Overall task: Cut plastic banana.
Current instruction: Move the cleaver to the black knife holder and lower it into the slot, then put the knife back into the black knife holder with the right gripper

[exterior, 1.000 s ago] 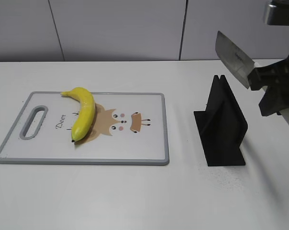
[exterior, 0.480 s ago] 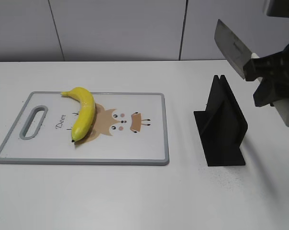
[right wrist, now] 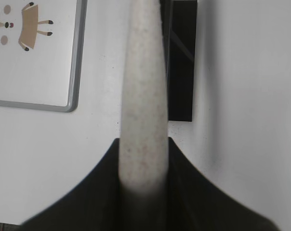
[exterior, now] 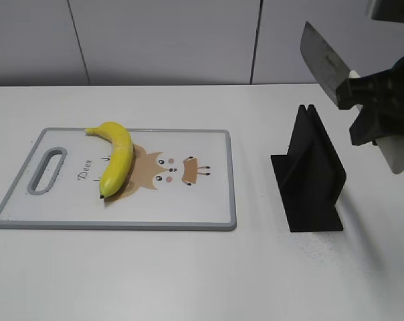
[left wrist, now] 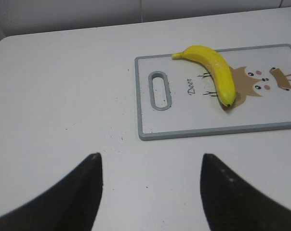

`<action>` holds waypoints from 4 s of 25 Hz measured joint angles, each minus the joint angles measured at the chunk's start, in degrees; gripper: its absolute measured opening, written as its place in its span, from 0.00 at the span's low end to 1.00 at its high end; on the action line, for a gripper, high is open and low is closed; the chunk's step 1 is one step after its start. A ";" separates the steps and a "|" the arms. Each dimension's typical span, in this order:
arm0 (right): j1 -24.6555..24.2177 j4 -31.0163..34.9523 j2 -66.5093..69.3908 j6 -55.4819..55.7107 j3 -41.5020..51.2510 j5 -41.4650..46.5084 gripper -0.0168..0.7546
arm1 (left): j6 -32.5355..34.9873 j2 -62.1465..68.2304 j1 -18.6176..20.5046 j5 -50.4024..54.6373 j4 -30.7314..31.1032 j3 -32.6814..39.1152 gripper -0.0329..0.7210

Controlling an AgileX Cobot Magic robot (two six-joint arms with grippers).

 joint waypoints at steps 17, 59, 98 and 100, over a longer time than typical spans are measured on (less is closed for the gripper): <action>0.00 -0.75 8.04 0.32 0.88 -0.94 0.25 | 0.00 0.00 0.00 0.00 0.00 0.00 0.81; 0.06 -1.63 8.56 5.48 6.09 -5.27 0.38 | 0.00 0.00 0.00 0.00 0.06 0.28 0.81; 0.01 3.77 -32.11 -20.41 19.19 -1.33 0.72 | 0.00 0.00 0.00 0.00 0.06 0.28 0.84; 0.01 3.50 -35.75 -22.35 22.50 -1.33 0.72 | 0.00 0.00 0.00 0.00 0.06 0.28 0.84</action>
